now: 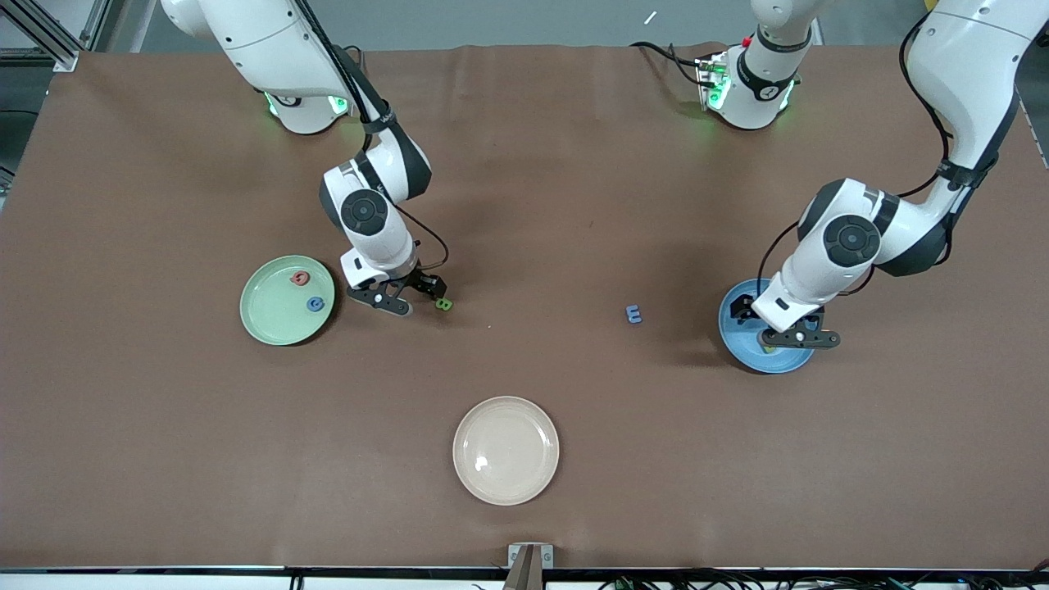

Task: Sort upper and lower case letters into plates
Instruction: 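Reach the left gripper to the blue m while the right gripper approaches the Z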

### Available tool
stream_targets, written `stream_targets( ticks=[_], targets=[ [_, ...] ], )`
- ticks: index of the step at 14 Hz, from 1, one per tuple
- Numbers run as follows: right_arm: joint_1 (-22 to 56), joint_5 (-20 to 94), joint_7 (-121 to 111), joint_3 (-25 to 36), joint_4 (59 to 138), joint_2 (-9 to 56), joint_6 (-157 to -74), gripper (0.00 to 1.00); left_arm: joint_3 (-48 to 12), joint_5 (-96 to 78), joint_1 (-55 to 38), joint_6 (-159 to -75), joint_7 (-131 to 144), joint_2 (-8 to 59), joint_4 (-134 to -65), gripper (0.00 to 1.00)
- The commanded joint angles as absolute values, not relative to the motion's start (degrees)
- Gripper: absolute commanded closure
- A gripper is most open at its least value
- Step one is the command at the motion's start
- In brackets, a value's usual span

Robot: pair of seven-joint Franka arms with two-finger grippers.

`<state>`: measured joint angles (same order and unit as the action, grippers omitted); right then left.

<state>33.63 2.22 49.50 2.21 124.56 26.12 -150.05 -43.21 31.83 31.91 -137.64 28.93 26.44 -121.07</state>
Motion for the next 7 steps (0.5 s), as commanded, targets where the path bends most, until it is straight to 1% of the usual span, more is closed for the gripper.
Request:
stream_targets(
  ticks=[1, 3, 5, 7],
  targets=[
    [33.8, 2.5, 51.2, 1.6, 125.2, 26.5, -152.7, 0.01, -46.3, 30.1, 30.2, -133.6, 34.1, 26.4, -117.7, 0.0],
    [34.6, 2.5, 51.9, 1.4, 125.2, 27.1, -153.5, 0.06, -46.2, 30.1, 25.6, -132.5, 41.3, 28.5, -115.0, 0.0],
    [34.9, 2.6, 52.0, 1.3, 125.3, 27.1, -153.4, 0.16, -46.1, 30.1, 22.2, -132.5, 47.9, 30.0, -113.3, 0.0],
    [35.9, 2.6, 52.8, 1.4, 125.9, 27.1, -153.4, 0.22, -46.1, 30.0, 19.6, -132.5, 53.2, 32.0, -111.3, 0.0]
  ],
)
